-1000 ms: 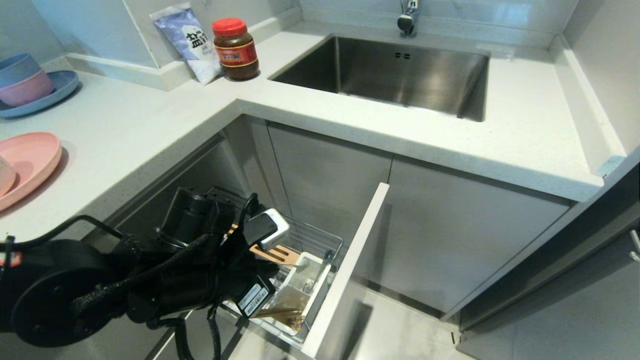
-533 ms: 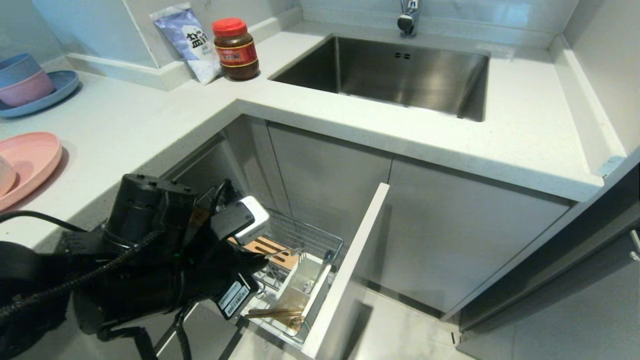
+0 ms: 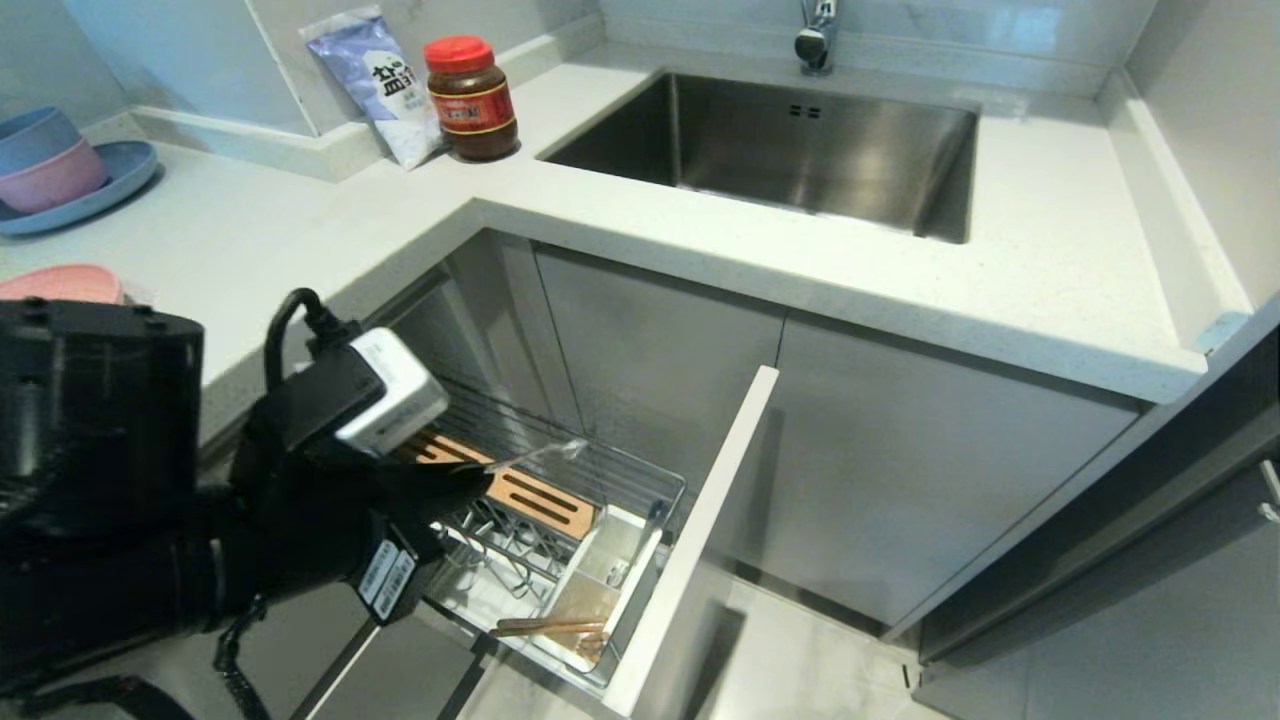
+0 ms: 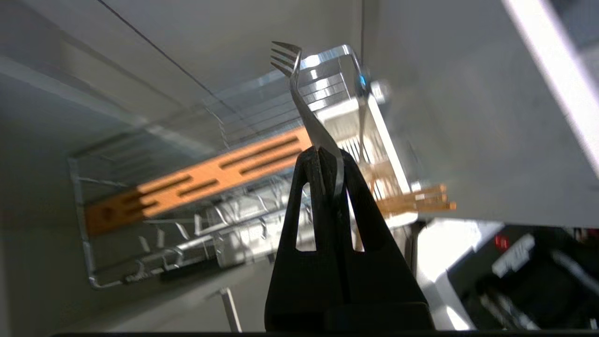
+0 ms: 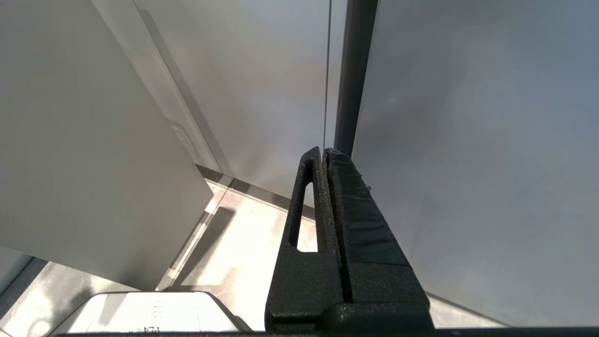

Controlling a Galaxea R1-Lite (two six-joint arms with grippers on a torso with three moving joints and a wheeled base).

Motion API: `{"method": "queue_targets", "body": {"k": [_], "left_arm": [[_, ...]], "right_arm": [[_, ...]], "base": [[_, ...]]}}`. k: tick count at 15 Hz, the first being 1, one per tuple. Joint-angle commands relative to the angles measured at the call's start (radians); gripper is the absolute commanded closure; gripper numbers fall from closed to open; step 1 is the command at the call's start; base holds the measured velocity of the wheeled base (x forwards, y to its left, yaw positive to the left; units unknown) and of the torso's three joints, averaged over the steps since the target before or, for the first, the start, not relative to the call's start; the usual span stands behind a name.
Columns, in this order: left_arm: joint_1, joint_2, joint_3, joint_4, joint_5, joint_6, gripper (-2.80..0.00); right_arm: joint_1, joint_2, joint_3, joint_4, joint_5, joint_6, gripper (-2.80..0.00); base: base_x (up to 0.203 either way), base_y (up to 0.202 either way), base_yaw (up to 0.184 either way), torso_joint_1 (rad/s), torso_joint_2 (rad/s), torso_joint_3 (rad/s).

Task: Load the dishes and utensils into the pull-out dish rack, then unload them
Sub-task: Take the fork out of the cupboard

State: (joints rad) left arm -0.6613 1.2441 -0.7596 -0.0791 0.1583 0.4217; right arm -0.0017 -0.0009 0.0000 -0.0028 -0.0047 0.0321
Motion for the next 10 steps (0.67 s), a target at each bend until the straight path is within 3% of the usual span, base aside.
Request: {"method": "queue_targets", "body": {"k": [1, 5, 10], "left_arm": [[0.000, -0.122, -0.004, -0.001, 0.003, 0.003, 0.00], [0.035, -0.282, -0.022, -0.003, 0.009, 0.005, 0.00], [0.265, -0.407, -0.082, -0.009, -0.002, -0.004, 0.00]], "right_arm": [[0.000, -0.002, 0.002, 0.000, 0.000, 0.000, 0.00], [0.000, -0.002, 0.001, 0.000, 0.000, 0.000, 0.00], [0.000, -0.002, 0.001, 0.000, 0.000, 0.000, 0.00]], "base": [[0.000, 0.000, 0.000, 0.000, 0.00, 0.000], [0.000, 0.000, 0.000, 0.000, 0.00, 0.000], [0.000, 0.000, 0.000, 0.000, 0.00, 0.000]]}}
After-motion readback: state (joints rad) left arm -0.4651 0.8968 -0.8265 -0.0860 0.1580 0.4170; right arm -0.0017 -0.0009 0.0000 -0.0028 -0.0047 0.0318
